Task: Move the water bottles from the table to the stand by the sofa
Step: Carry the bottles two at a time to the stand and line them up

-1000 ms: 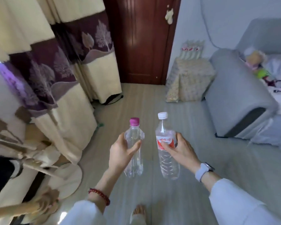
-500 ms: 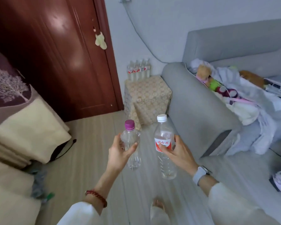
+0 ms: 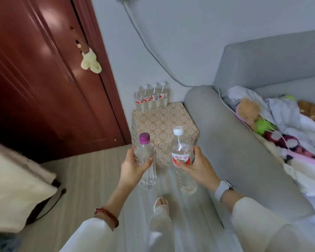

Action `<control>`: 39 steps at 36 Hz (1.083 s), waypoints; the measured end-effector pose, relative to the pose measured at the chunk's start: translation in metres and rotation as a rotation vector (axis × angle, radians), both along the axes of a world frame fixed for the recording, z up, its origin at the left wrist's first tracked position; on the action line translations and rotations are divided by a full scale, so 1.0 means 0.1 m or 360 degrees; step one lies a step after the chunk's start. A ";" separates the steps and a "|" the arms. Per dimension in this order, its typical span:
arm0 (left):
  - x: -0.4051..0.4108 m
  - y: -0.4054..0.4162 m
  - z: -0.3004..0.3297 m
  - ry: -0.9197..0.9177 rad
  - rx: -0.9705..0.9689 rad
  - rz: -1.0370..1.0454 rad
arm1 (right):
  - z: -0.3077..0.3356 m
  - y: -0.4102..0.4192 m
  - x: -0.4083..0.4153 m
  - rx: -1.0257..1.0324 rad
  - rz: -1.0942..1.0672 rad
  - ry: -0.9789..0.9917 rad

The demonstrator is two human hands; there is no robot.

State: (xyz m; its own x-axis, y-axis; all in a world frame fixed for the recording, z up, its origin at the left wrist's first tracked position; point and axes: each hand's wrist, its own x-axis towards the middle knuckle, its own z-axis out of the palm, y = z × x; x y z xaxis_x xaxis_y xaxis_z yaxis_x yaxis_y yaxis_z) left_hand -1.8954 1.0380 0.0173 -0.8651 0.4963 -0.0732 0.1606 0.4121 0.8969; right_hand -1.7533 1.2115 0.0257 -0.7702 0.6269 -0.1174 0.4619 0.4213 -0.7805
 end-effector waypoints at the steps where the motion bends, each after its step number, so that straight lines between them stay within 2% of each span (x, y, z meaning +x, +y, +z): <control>1: -0.19 0.15 -0.04 -0.0015 -0.0003 0.0014 | -0.03 0.16 -0.20 -0.0007 -0.0001 -0.0012; 6: -1.09 0.89 -0.15 -0.0098 -0.0034 0.0083 | -0.09 0.91 -1.14 -0.0104 -0.0016 -0.0083; 13: -2.05 1.83 -0.22 -0.0207 -0.0097 0.0105 | -0.30 1.80 -2.09 -0.0326 -0.0106 -0.0012; 17: -2.47 2.22 -0.51 -0.0263 -0.0214 0.0136 | -0.60 2.26 -2.59 -0.0466 -0.0015 -0.0068; 21: -2.81 2.51 -0.94 -0.0298 -0.0288 0.0216 | -1.06 2.65 -3.09 -0.0473 0.0102 -0.0179; 25: -3.18 2.75 -1.36 -0.0266 -0.0366 0.0255 | -1.52 2.86 -3.56 -0.0450 0.0292 -0.0209; 30: -3.62 2.90 -1.79 -0.0278 -0.0439 0.0309 | -1.95 3.00 -4.12 -0.0210 0.0490 -0.0247; 39: -4.13 2.90 -2.16 -0.0301 -0.0276 0.0293 | -2.36 2.99 -4.82 -0.0302 0.0593 -0.0138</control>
